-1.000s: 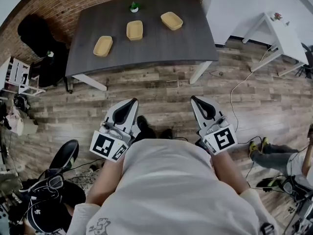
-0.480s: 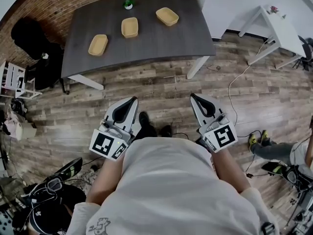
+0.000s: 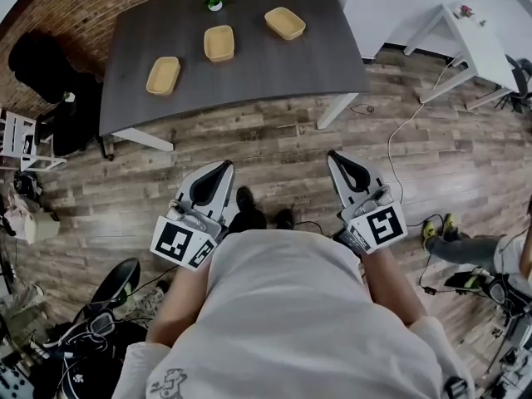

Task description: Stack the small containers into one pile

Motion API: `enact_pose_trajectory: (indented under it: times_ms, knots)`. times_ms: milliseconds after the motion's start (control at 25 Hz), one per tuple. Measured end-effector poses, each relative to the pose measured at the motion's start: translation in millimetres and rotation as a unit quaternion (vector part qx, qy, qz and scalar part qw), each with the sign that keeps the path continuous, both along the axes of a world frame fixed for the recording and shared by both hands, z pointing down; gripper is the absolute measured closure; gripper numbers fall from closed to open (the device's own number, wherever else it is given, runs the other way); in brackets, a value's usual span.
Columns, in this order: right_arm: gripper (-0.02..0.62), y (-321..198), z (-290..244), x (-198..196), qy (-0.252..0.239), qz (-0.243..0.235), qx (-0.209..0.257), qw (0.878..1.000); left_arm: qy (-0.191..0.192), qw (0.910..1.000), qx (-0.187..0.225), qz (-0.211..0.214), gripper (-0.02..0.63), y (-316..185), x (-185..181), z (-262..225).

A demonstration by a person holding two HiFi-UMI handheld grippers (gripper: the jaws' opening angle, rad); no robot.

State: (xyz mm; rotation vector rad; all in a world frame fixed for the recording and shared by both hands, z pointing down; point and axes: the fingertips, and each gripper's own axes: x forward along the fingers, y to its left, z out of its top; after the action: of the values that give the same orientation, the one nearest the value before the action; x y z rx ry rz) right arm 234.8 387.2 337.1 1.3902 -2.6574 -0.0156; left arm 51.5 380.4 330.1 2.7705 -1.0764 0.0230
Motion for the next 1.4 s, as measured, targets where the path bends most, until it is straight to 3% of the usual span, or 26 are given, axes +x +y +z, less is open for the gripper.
enact_pose_trajectory:
  times_ms: [560,840,1400]
  knots:
    - [0.503,-89.2,-2.6,-62.3,0.014,0.026,-0.006,1.0,0.016,0.999,0.0,0.041,0.595,-93.1,-64.6,2.1]
    - [0.486,-119.7,-10.1,-90.2,0.014,0.06,-0.004,0.998,0.013,0.9964,0.004,0.084,0.595,-129.2,-91.6,-1.3]
    - [0.482,-149.6,-13.4,-88.6,0.008,0.087,-0.012,0.996,0.017,0.995,-0.001,0.098,0.595,-153.4,-111.8,3.1]
